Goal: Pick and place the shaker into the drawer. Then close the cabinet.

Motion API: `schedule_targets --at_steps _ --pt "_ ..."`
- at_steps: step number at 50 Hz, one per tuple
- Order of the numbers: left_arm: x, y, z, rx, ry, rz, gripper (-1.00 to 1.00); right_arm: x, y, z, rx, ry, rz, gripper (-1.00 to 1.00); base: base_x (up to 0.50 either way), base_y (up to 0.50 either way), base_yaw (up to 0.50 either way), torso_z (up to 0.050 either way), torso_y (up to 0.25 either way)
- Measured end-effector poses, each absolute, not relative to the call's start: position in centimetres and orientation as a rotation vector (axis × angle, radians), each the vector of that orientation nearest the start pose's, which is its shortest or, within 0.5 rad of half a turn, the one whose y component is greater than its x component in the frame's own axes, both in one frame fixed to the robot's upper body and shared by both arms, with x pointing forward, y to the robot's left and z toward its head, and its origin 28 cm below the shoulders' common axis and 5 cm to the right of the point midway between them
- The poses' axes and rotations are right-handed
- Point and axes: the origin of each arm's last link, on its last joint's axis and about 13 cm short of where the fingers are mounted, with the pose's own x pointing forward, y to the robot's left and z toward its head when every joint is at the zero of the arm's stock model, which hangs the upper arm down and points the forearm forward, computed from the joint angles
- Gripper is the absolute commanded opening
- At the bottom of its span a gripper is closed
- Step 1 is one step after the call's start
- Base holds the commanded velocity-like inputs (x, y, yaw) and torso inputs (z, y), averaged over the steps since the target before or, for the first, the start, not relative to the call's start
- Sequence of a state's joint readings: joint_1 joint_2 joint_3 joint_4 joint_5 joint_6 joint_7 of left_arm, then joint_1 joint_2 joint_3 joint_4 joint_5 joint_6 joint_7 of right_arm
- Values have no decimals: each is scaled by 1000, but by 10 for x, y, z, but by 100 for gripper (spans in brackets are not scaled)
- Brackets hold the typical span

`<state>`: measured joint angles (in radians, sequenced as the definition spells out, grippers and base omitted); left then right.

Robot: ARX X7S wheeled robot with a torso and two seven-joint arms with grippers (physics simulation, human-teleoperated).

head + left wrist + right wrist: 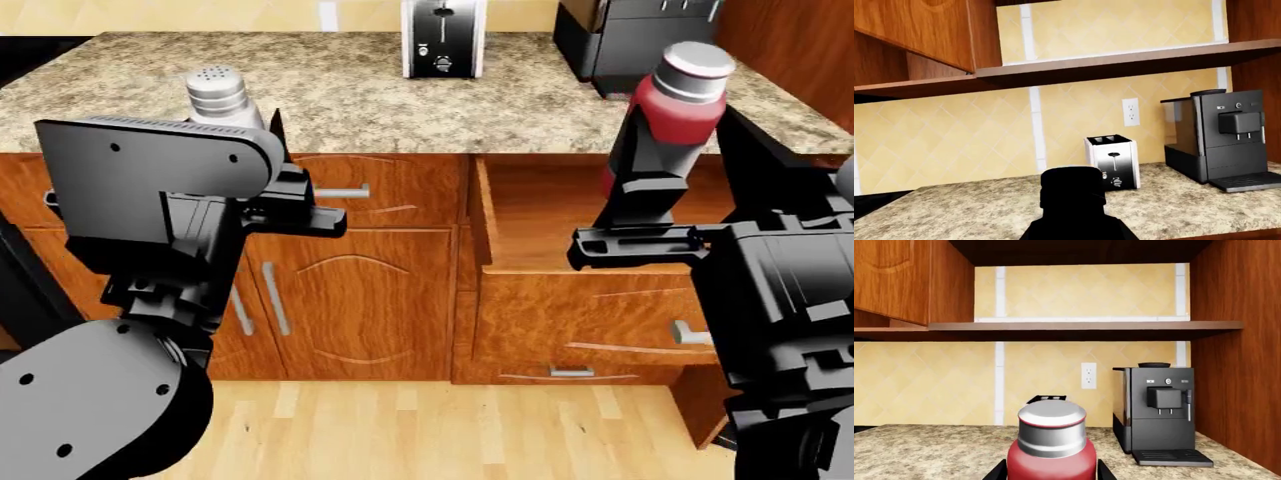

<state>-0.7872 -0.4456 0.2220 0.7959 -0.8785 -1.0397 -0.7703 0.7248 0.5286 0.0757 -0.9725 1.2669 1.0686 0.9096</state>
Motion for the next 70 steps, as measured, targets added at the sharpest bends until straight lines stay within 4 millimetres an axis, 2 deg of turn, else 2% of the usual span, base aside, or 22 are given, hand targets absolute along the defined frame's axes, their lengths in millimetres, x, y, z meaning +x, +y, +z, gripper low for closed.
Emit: schedule_targets --at_steps 49,58,70 --pt "221 198 256 102 -333 -25 -100 178 -109 259 12 -380 47 -100 1 -487 0 0 0" --pt "220 197 255 102 -332 -28 -100 178 -109 259 14 -380 47 -100 1 -298 0 0 0" --pt "220 197 256 105 -332 -28 -100 178 -109 259 13 -380 51 -100 52 -14 0 0 0"
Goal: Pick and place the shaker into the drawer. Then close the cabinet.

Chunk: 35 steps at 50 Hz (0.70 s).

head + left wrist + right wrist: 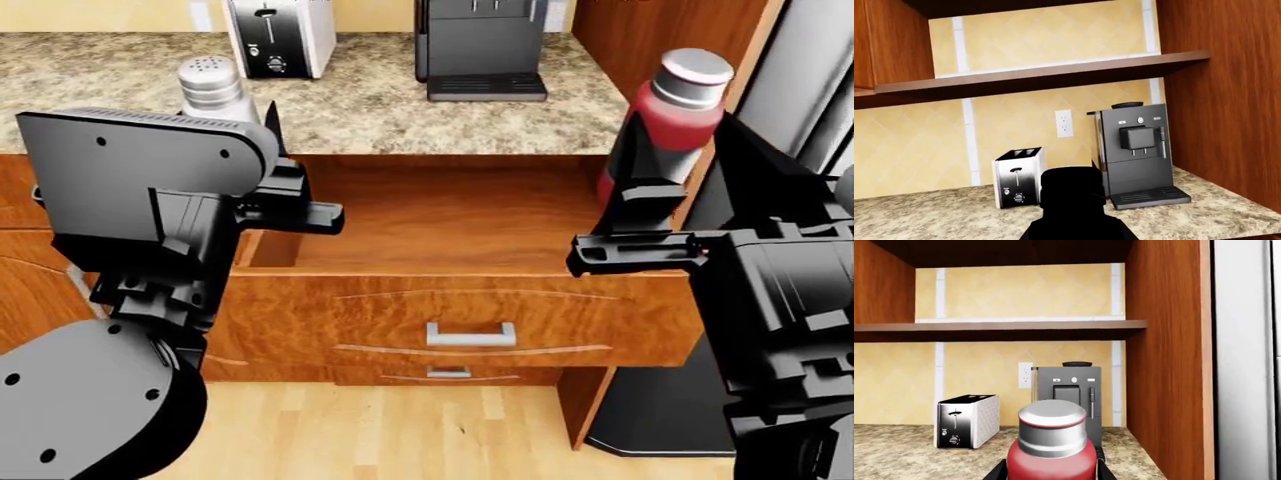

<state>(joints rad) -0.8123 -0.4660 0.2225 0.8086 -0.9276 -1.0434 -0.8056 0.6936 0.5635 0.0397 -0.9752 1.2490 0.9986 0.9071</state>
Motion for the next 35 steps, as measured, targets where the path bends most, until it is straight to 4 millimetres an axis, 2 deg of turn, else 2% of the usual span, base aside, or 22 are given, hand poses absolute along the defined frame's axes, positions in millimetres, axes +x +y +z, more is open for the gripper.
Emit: schedule_targets --at_steps 10,35 --pt "220 197 258 108 -333 -28 -100 178 -109 259 12 -381 53 -100 267 0 0 0 0" --pt "219 197 259 111 -334 -25 -100 176 -109 258 21 -383 53 -100 376 -52 0 0 1"
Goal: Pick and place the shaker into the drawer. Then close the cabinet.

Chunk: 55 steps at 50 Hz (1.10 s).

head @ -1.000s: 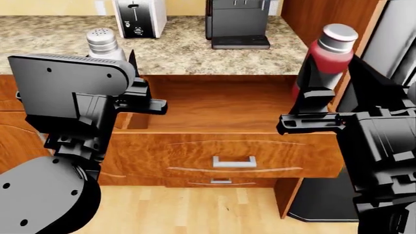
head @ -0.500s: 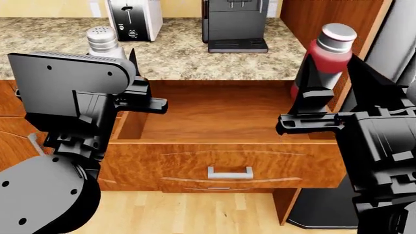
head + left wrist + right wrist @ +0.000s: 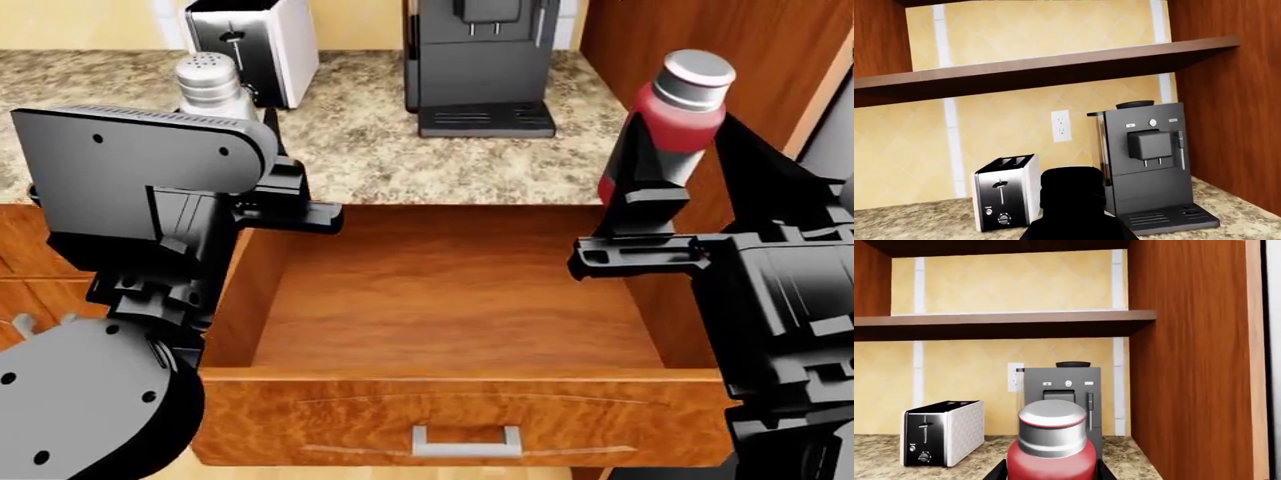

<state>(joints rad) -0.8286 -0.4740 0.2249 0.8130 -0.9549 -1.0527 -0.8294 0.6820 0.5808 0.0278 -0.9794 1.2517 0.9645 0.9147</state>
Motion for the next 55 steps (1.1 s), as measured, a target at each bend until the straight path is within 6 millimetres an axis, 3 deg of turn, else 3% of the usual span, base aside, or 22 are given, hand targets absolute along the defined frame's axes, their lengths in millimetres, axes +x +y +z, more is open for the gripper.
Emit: schedule_targets --at_steps 18,40,47,55 --pt "218 196 259 113 -333 -26 -100 175 -110 257 27 -383 53 -100 334 -7 0 0 1" --pt "216 196 263 115 -328 -36 -100 173 -112 262 19 -385 59 -100 40 0 0 0 0" --pt "211 197 278 155 -301 -62 -100 170 -117 277 -13 -382 81 -100 0 0 0 0 0" --pt "204 200 310 276 -255 -123 -100 168 -124 305 -105 -372 124 -100 0 0 0 0 0"
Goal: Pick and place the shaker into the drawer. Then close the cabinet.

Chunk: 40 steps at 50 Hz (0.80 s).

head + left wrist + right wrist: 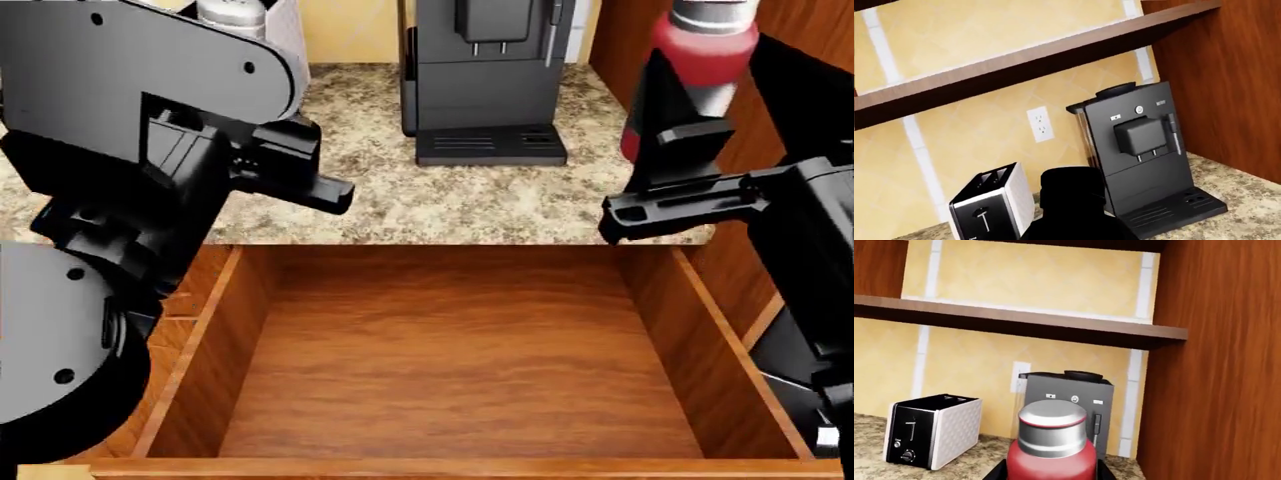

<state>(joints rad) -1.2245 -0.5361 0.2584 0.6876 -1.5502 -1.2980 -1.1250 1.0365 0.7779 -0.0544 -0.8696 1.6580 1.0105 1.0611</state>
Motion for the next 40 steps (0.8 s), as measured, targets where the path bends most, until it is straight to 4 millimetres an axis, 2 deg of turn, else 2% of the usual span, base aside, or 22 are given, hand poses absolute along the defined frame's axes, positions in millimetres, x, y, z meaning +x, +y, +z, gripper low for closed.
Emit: schedule_targets --at_steps 8,17,26,40 --pt "203 205 342 418 -187 -186 -100 170 -128 335 -224 -356 166 -100 0 0 0 0 0" --pt "211 208 358 549 -71 -273 -100 177 -129 356 -372 -322 243 -100 0 0 0 0 0" --pt "221 208 356 615 29 -327 -100 185 -129 361 -497 -270 307 -100 0 0 0 0 0" --pt "236 205 338 643 126 -379 -100 195 -134 351 -602 -183 352 -100 0 0 0 0 0"
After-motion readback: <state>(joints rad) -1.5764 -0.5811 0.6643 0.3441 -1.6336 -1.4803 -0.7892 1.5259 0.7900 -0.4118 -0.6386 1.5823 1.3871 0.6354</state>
